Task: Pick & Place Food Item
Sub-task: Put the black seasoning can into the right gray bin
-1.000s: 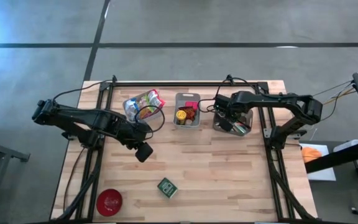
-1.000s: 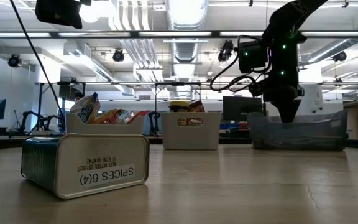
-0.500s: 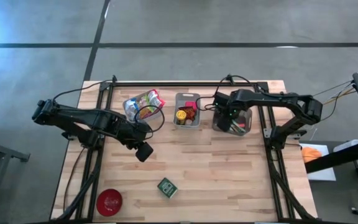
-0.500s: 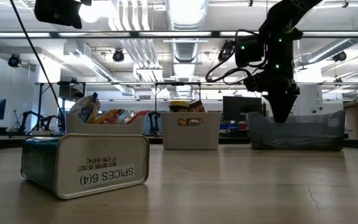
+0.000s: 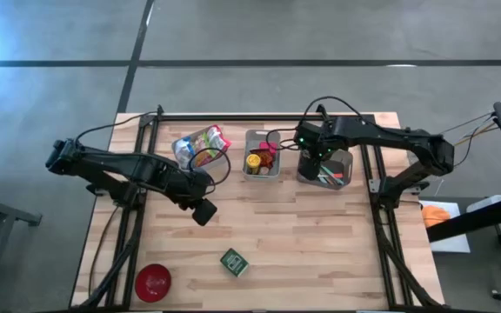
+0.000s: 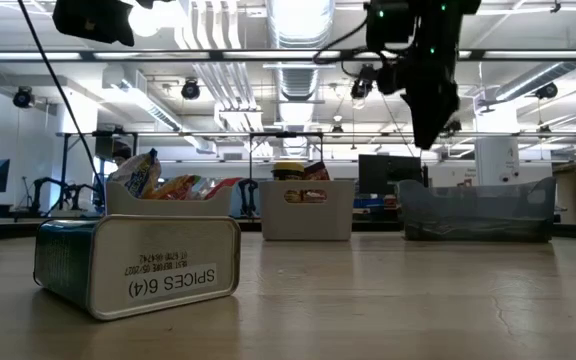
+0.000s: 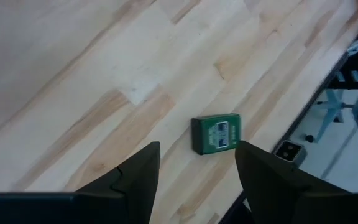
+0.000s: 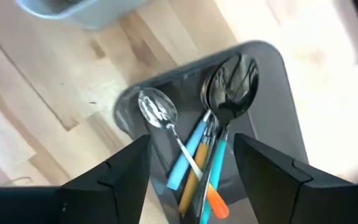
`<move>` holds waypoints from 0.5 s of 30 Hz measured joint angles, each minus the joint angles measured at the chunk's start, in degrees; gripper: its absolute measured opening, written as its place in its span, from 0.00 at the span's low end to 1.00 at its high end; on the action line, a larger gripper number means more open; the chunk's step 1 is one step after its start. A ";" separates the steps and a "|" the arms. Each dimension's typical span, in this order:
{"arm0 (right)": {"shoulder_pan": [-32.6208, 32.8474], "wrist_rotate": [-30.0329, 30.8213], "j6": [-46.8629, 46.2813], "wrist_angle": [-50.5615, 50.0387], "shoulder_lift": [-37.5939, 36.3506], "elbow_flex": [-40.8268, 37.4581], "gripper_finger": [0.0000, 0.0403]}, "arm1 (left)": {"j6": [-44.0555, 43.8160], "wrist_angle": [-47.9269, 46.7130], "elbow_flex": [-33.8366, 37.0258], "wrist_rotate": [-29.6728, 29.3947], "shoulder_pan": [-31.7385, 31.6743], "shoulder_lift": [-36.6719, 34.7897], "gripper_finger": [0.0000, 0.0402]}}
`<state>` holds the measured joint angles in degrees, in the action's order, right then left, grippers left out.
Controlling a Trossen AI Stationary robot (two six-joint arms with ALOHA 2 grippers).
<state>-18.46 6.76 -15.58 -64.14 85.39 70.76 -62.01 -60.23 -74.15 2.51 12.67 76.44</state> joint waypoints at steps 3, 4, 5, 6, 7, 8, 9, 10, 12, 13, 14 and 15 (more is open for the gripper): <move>1.70 0.31 -0.04 -0.39 -0.68 1.51 0.56 | 0.01 1.57 0.68 0.58 0.03 0.16 0.53; 2.37 0.31 -0.27 -0.43 -0.90 1.89 0.56 | 0.00 1.99 1.04 0.80 0.04 0.18 0.53; 2.92 0.31 -0.61 -0.39 -1.10 2.18 0.56 | -0.03 2.75 1.51 1.28 0.04 0.18 0.53; 3.57 0.27 -0.77 -0.35 -1.34 2.27 0.56 | -0.05 3.64 2.09 1.73 0.04 0.18 0.53; 4.39 0.25 -1.10 -0.43 -1.46 2.27 0.56 | -0.03 4.05 2.51 2.29 0.04 0.18 0.53; 5.16 0.25 -1.54 -0.42 -1.65 2.29 0.56 | -0.03 4.13 2.94 2.83 0.04 0.18 0.53; 5.99 0.23 -2.20 -0.39 -1.84 2.29 0.56 | -0.07 4.43 3.42 3.37 0.04 0.18 0.53; 6.84 0.18 -3.06 -0.36 -2.13 2.23 0.56 | -0.64 4.91 3.88 3.71 0.15 0.23 0.53; 8.60 -0.63 -5.03 -0.26 -2.64 1.82 0.56 | -2.42 5.63 4.81 3.77 0.25 0.32 0.53; 9.61 -1.38 -6.09 -0.21 -2.74 1.69 0.56 | -3.26 6.07 5.37 3.78 0.32 0.33 0.53; 10.62 -2.08 -6.88 0.01 -2.80 1.46 0.56 | -3.86 6.77 5.88 3.81 0.39 0.33 0.53; 11.87 -2.55 -7.31 -0.03 -2.80 1.30 0.56 | -3.87 7.75 6.32 3.88 0.45 0.33 0.53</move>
<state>-6.58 4.21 -22.89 -64.17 82.59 72.06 -65.88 -52.47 -67.82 6.39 13.12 76.77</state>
